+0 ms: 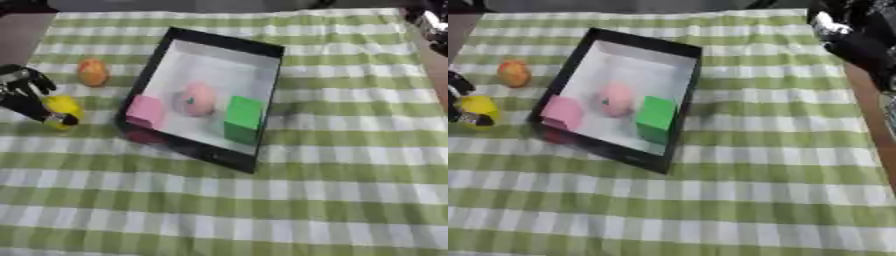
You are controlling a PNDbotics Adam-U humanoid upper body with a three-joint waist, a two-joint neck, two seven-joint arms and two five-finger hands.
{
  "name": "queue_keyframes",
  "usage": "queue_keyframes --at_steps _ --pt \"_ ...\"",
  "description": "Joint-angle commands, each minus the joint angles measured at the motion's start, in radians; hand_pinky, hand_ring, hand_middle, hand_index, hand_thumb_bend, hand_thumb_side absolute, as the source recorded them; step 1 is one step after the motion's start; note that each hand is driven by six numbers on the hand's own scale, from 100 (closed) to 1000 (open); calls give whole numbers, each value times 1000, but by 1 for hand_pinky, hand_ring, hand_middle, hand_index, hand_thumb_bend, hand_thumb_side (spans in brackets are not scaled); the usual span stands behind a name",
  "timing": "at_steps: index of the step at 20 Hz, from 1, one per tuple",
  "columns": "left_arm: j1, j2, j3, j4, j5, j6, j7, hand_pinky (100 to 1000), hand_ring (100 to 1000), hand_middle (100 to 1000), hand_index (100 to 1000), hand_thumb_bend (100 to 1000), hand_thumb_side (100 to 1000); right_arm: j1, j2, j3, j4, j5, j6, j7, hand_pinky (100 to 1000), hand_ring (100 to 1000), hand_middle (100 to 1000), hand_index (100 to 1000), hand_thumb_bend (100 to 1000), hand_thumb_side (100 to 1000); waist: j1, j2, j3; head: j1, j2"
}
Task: Pick up objects on the table and place them in the box.
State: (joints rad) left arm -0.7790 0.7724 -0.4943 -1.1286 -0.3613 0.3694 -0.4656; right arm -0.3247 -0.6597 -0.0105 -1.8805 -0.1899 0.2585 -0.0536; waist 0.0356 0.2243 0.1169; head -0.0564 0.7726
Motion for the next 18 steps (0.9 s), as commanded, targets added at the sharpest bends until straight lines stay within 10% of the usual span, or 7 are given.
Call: queue_keyframes --at_steps 1,7,18 --pt "-23 25 -4 -18 -20 -9 -9 743 712 697 755 558 206 -11 -13 -6 -3 -4 3 -1 939 785 689 757 147 431 16 -32 -1 0 -3" --pt "-17 43 -9 -77 -62 -2 -37 704 672 652 680 259 100 -14 -9 -5 5 -6 3 2 940 785 690 757 145 432 16 -34 -1 -6 -3" --pt "-87 93 68 -304 -81 -29 15 686 634 585 593 184 100 -17 -10 -9 4 -12 -2 0 939 784 690 757 141 428 13 -43 0 -53 -3"
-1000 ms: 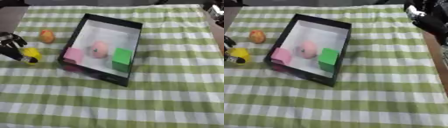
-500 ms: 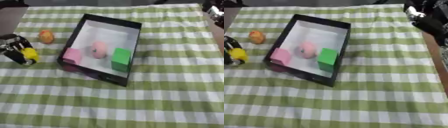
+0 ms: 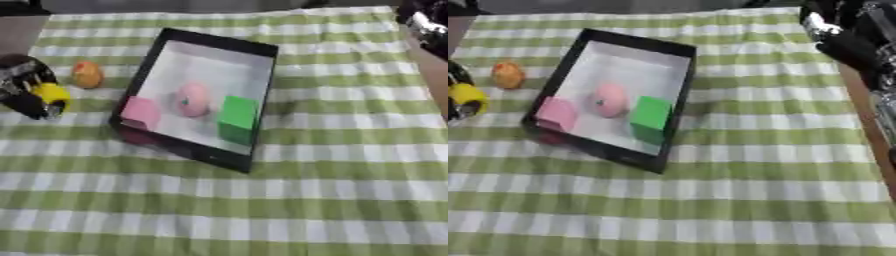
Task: Pick up objects on the table and place them in the box.
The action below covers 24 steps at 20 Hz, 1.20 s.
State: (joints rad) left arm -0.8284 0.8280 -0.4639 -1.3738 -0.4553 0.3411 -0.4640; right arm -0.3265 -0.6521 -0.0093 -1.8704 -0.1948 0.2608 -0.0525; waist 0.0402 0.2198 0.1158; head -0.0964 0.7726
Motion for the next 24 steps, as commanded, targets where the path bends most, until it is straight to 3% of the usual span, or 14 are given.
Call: queue_keyframes --at_steps 1,8,14,20,23,24 --pt "-55 30 43 -72 25 0 13 685 632 584 593 181 100 -16 -17 -9 -6 -8 -4 -1 939 784 690 757 141 428 8 -40 2 -16 -3" --pt "-184 -98 13 -76 29 -20 -18 681 622 578 590 189 100 -21 -19 -9 -3 -11 -4 -4 939 783 689 756 139 425 8 -49 -1 -33 -3" --pt "-295 -268 -65 -53 -63 -99 -45 680 623 582 593 226 100 -34 -11 -5 -4 -19 -3 -4 939 783 688 755 136 424 6 -51 -12 -26 -3" --pt "-305 -357 -127 52 -102 -164 -78 681 625 585 596 240 100 -42 -2 0 -4 -23 -1 -2 939 782 688 754 135 426 7 -49 -24 -18 -3" --pt "-284 -377 -129 98 -131 -184 -74 682 626 587 599 245 100 -41 1 -2 -4 -24 0 -4 939 782 687 754 135 427 8 -48 -28 -19 -3" --pt "-277 -385 -127 115 -138 -191 -69 686 629 591 605 287 100 -41 2 -2 -5 -24 0 -5 939 781 687 753 134 427 8 -47 -29 -18 -3"
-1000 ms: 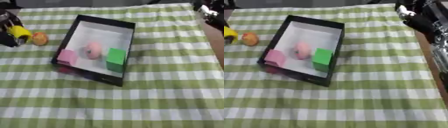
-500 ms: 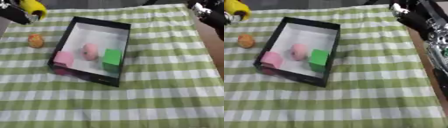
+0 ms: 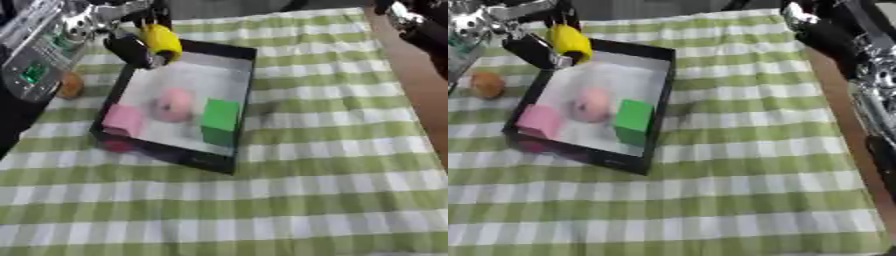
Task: Pick up objects on the table and place them in the box.
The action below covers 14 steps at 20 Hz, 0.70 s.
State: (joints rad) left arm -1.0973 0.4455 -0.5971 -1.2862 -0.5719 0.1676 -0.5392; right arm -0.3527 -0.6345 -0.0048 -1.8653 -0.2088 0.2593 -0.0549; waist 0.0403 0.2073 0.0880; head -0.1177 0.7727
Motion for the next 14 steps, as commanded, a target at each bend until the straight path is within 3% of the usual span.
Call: queue_keyframes --at_steps 1,6,10,11,14 --pt "-1 -12 7 44 -23 -27 11 688 631 592 608 251 100 -15 -14 -6 -10 -11 2 -3 939 781 687 753 134 427 8 -34 -2 4 -3" --pt "26 -48 9 104 -32 -61 33 715 663 624 687 345 115 -20 -7 -3 -11 -13 4 0 939 781 687 753 133 429 7 -32 -6 13 -3" --pt "40 -44 16 110 -40 -70 35 775 758 731 806 507 252 -23 -3 -1 -10 -15 5 2 940 780 686 753 132 429 7 -32 -4 15 -3" --pt "42 -41 20 106 -47 -71 40 796 784 762 846 622 308 -23 -3 -1 -10 -15 5 2 940 780 686 752 131 430 7 -33 -3 15 -3" --pt "52 -27 41 88 -69 -71 64 818 801 782 855 659 359 -23 -3 -1 -10 -16 5 2 940 780 686 752 132 429 5 -34 -2 12 -3"
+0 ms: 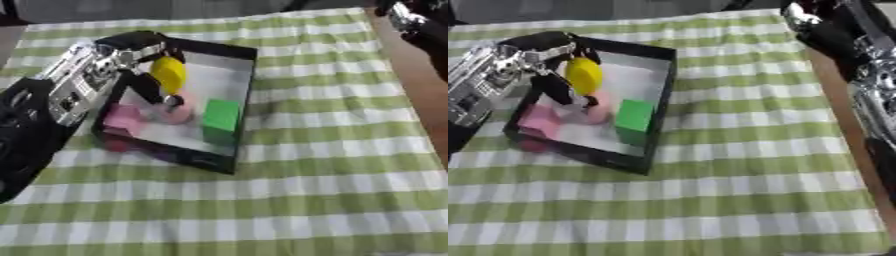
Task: Pick up objects on the table and place them in the box.
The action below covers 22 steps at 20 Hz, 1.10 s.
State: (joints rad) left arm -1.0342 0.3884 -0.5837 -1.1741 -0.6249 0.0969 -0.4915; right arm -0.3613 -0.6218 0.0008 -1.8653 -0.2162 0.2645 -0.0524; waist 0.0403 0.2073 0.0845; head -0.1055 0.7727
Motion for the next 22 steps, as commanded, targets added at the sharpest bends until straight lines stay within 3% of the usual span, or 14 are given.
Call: queue_keyframes --at_steps 1,9,15,22 --pt "-9 40 39 -35 -13 6 26 823 804 787 854 659 368 -13 -16 -8 -10 -8 0 0 940 780 686 752 132 429 5 -35 3 0 -3" --pt "8 168 186 -130 48 131 112 800 777 759 828 557 342 -5 -23 -12 -7 -8 -1 -5 940 780 686 752 131 430 5 -37 20 -13 -3" --pt "21 246 282 -51 71 187 99 804 780 760 832 561 336 0 -27 -15 -8 -9 -2 -10 940 780 687 752 131 430 -1 -39 30 -25 -3" --pt "29 234 318 101 74 185 93 800 777 758 831 582 362 -2 -23 -16 -12 -10 -3 -12 939 780 687 752 130 430 -13 -34 25 -40 -3"
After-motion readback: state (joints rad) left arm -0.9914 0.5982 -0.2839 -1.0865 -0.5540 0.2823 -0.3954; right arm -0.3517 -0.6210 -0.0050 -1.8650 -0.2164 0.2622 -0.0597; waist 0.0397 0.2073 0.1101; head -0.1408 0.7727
